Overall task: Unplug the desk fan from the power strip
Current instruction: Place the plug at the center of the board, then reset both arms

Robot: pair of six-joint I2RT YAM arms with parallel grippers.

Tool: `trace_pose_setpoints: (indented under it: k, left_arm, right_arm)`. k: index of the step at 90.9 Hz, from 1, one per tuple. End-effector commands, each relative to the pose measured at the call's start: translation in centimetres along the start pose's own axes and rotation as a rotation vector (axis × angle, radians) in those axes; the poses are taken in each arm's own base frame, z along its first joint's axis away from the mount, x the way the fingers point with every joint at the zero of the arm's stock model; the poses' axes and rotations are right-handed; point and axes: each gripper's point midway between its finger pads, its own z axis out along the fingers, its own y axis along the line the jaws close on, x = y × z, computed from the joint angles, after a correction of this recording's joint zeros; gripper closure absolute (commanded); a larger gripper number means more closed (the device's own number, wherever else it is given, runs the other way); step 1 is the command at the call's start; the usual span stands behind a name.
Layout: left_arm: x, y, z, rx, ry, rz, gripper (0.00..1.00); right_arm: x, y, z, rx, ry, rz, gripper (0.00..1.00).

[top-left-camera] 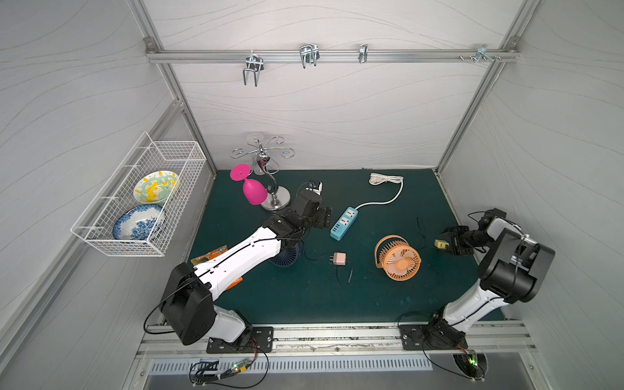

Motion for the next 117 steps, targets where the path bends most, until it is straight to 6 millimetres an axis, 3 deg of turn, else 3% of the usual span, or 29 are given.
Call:
trace_pose_setpoints:
  k: [1, 9, 24, 38, 55, 69, 79, 93, 103, 117]
  left_arm:
    - [-1.3, 0.2, -1.0, 0.007, -0.043, -0.022, 0.16]
    - [-1.5, 0.5, -1.2, 0.002, -0.045, -0.030, 0.16]
    - [-1.8, 1.5, -1.8, -0.019, -0.037, -0.048, 0.15]
    - [-2.3, 2.7, -2.7, -0.042, -0.048, -0.076, 0.02]
    - [-2.9, 3.7, -3.8, -0.067, -0.036, -0.059, 0.00]
    - [-2.8, 5.6, -5.0, -0.114, -0.011, -0.064, 0.00]
    - [-2.3, 8.5, -5.7, -0.159, 0.019, -0.136, 0.00]
    - [-1.3, 14.6, -6.8, -0.295, 0.010, -0.205, 0.00]
    - [-0.2, 18.9, -7.7, -0.416, -0.033, -0.216, 0.00]
    - [3.4, 24.8, -8.3, -0.540, -0.093, -0.294, 0.00]
  right_arm:
    - [1.0, 0.5, -1.5, -0.007, -0.011, -0.040, 0.16]
    - [1.3, 0.5, -2.2, -0.003, -0.022, -0.051, 0.01]
    - [1.9, 1.1, -4.1, -0.021, -0.064, -0.083, 0.01]
    - [2.6, 2.3, -6.1, -0.023, -0.109, -0.146, 0.01]
    - [4.9, 4.9, -8.9, -0.037, -0.185, -0.324, 0.01]
    - [7.2, 8.2, -11.4, -0.041, -0.304, -0.541, 0.01]
    - [8.8, 10.9, -12.8, -0.004, -0.431, -0.733, 0.01]
    - [11.6, 14.6, -14.2, -0.011, -0.660, -1.025, 0.01]
    - [13.0, 15.7, -14.0, -0.089, -0.824, -1.203, 0.01]
    - [13.8, 15.6, -12.7, -0.202, -0.922, -1.307, 0.01]
